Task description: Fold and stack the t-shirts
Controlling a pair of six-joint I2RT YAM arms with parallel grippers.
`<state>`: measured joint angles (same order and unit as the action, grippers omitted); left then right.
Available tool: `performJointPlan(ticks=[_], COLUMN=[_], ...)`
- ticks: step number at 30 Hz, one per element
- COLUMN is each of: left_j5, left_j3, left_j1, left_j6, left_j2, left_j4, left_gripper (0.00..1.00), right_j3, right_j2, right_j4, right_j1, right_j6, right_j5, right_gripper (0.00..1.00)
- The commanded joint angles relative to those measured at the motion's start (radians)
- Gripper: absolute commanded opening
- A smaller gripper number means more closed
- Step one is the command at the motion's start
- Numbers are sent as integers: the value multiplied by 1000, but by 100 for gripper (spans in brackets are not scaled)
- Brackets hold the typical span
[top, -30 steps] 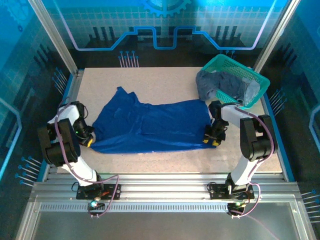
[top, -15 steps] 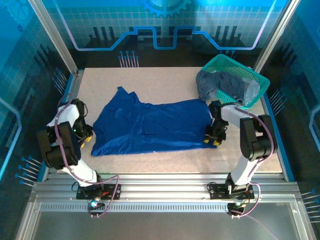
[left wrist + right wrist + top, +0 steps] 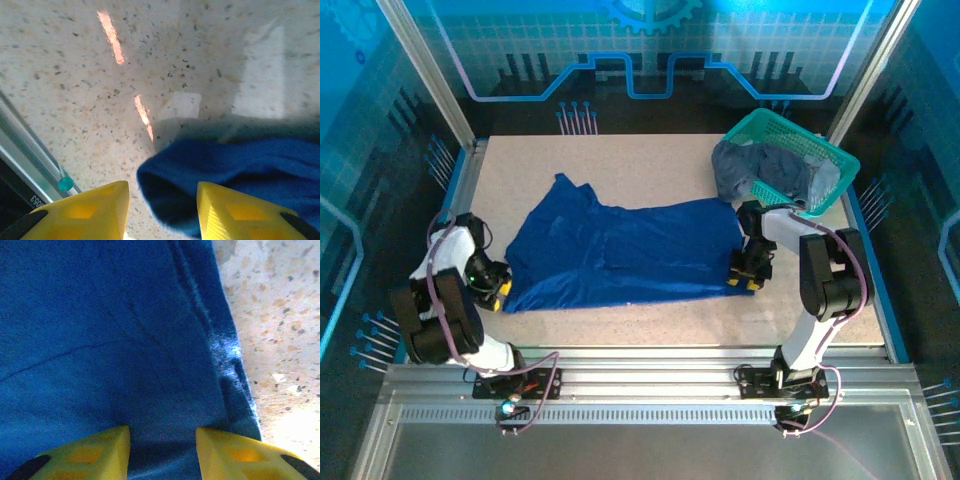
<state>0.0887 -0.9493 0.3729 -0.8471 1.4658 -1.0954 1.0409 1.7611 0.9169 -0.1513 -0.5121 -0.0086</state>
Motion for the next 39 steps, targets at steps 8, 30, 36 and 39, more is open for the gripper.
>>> performJointPlan(ticks=[8,30,36,39], left_j5=[-157,61,112,123], left_j3=[-122,-111,-123,-138], left_j1=[-457,-339,-302,-302], left_j6=[-193,199,279,275], left_j2=[9,305,374,400], left_j4=[-46,39,86,78], left_gripper=[29,6,5,5], right_j3=[54,118,112,91], right_j2=[6,68,99,96], right_j4=[51,53,56,55], right_j1=[60,-40,-35,-38], right_j6=[26,-46,-34,-39], right_j5=[66,0,16,24], right_gripper=[44,45,45,45])
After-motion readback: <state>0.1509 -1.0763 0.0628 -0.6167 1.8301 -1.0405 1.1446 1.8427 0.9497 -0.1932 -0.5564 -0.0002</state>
